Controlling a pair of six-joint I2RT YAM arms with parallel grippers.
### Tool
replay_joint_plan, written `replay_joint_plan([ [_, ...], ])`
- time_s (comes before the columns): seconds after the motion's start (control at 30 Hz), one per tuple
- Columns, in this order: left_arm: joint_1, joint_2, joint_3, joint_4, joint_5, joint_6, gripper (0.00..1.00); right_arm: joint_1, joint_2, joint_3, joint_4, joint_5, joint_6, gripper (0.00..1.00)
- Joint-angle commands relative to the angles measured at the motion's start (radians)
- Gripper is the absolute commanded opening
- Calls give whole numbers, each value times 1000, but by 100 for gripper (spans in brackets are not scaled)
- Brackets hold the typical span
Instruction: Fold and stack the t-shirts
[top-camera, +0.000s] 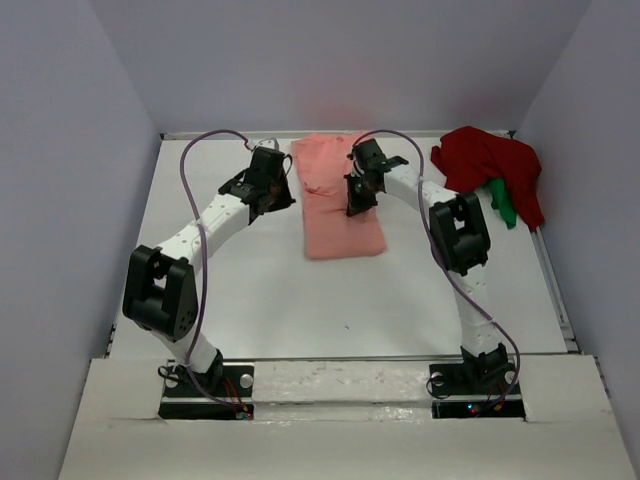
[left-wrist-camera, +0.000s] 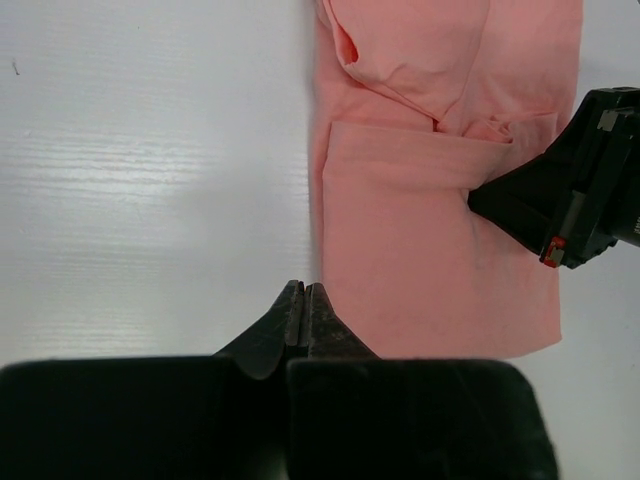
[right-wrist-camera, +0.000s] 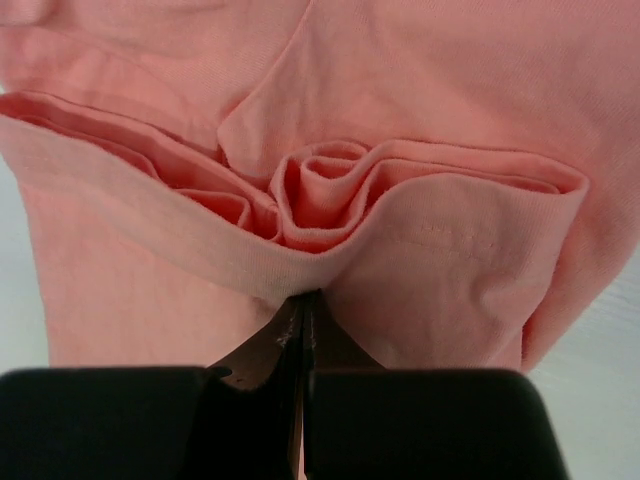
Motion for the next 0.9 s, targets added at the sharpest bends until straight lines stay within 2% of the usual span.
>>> replay_joint_plan([
  [0.0,12,-32,46,-2,4,23,0,14,17,-41,38,7,-3,0],
  [0.2,14,-66,35,-10,12,27,0,46,-27,-164,79,39,29,0],
  [0.87,19,-252,-55,-45,26,33,0,213,-411,-717,231,162,268,0],
])
